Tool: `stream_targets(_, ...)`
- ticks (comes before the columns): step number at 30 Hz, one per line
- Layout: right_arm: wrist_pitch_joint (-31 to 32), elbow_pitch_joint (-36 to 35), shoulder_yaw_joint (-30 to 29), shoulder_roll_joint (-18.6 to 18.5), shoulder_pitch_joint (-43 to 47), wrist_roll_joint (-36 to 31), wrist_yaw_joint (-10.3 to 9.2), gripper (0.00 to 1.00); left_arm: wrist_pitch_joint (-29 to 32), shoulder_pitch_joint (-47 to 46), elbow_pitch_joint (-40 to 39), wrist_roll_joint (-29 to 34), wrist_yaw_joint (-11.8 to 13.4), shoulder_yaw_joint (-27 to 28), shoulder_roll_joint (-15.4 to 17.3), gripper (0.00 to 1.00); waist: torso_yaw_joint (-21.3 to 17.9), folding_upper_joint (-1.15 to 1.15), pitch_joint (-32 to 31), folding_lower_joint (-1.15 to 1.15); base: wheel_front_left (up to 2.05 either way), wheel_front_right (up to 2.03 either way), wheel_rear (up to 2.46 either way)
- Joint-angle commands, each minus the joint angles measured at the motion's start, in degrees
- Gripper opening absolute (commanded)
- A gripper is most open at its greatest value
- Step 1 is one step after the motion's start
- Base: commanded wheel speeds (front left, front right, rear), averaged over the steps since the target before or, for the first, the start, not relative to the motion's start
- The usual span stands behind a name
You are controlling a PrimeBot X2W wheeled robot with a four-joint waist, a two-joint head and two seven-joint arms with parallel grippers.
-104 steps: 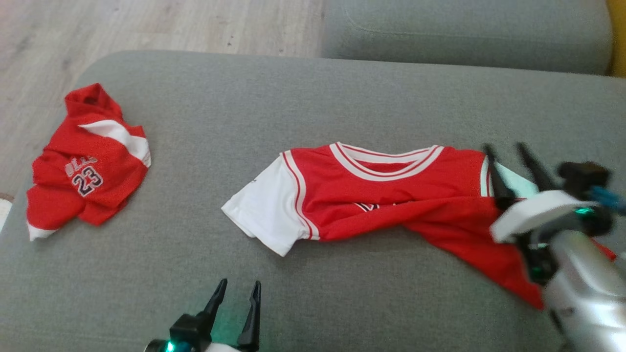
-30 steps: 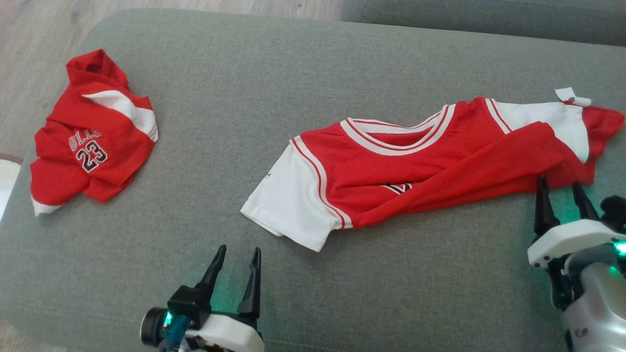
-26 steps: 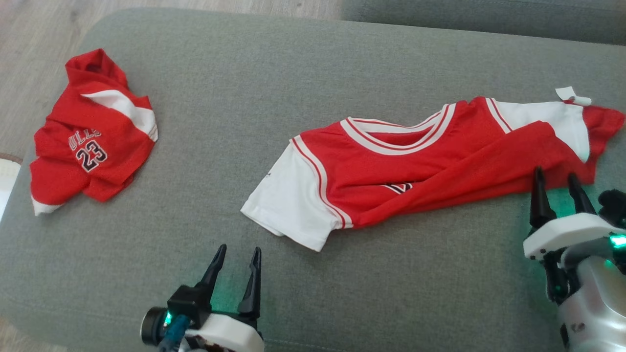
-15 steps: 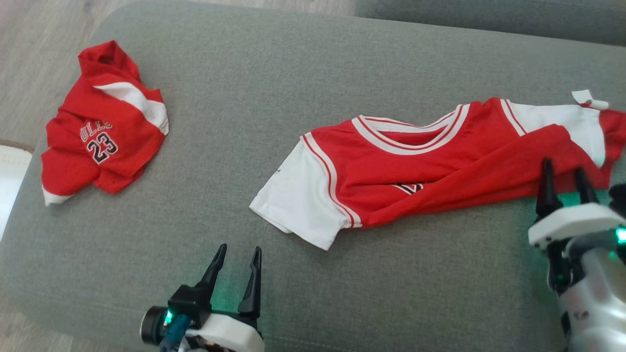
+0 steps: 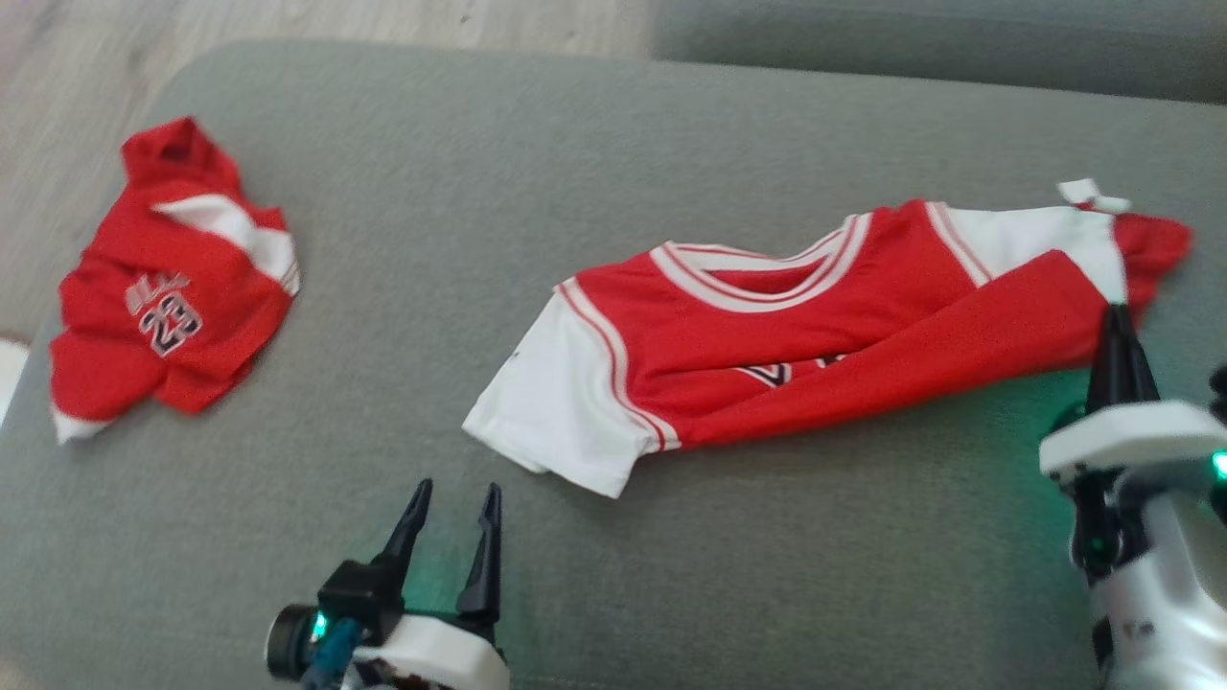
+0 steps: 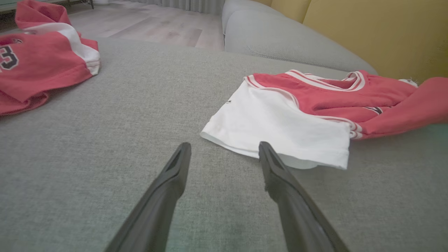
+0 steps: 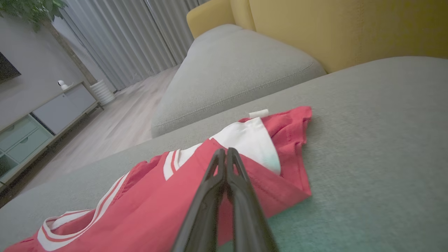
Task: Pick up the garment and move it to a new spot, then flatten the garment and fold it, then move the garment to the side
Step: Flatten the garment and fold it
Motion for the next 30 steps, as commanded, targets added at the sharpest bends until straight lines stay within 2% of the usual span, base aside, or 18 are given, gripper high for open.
stream_targets(1,-0.6,-2.7,0.6,0.0,0.9,0.6,-0.04,0.00,-0.3,0.1,-1.5,0.5,0.2,2.5,0.1,1.00,-2.0,0.00,-1.9,0.00,0.00,0.00,0.00)
stream_targets(5,-0.6,-7.0,0.6,0.6,5.1,1.6,-0.04,0.00,-0.3,1.1,-1.6,0.6,0.6,4.0,0.1,1.00,-5.4,0.00,-4.1,0.00,0.00,0.00,0.00)
stream_targets(8,-0.6,-7.3,1.7,0.8,8.3,1.3,-0.04,0.00,-0.3,1.7,-1.6,0.6,0.9,5.1,0.1,1.00,-7.4,0.00,-5.4,0.00,0.00,0.00,0.00)
stream_targets(9,-0.6,-7.0,1.8,0.8,9.1,0.8,-0.04,0.34,-0.3,1.8,-1.5,0.6,1.0,5.5,0.1,1.00,-8.0,0.00,-5.7,0.00,0.00,0.00,0.00)
stream_targets(10,-0.6,-6.7,1.9,0.7,9.8,-0.1,-0.04,1.00,-0.3,1.9,-1.5,0.7,1.0,5.9,0.1,1.00,-8.5,0.00,-5.9,0.00,0.00,0.00,0.00)
stream_targets(15,-0.6,-11.2,-0.1,2.0,12.4,-7.8,-0.04,1.00,-0.3,2.3,-1.7,1.4,1.8,8.0,0.1,1.00,-10.1,0.00,-7.1,0.00,0.00,0.00,0.00)
stream_targets(19,-0.6,-17.7,1.2,4.1,14.3,-15.0,-0.04,1.00,-0.3,2.6,-2.3,2.9,2.6,9.7,0.1,1.00,-10.8,0.00,-7.6,0.00,0.00,0.00,0.00)
stream_targets(23,-0.6,-21.2,2.8,5.3,14.6,-19.2,-0.04,1.00,-0.3,2.6,-3.3,5.0,3.2,10.9,0.1,1.00,-11.1,0.00,-7.7,0.00,0.00,0.00,0.00)
stream_targets(30,-0.6,-19.0,5.8,6.6,14.8,-22.2,-0.04,1.00,-0.3,3.0,-4.2,8.0,3.0,11.4,0.1,1.00,-10.7,0.00,-8.2,0.00,0.00,0.00,0.00)
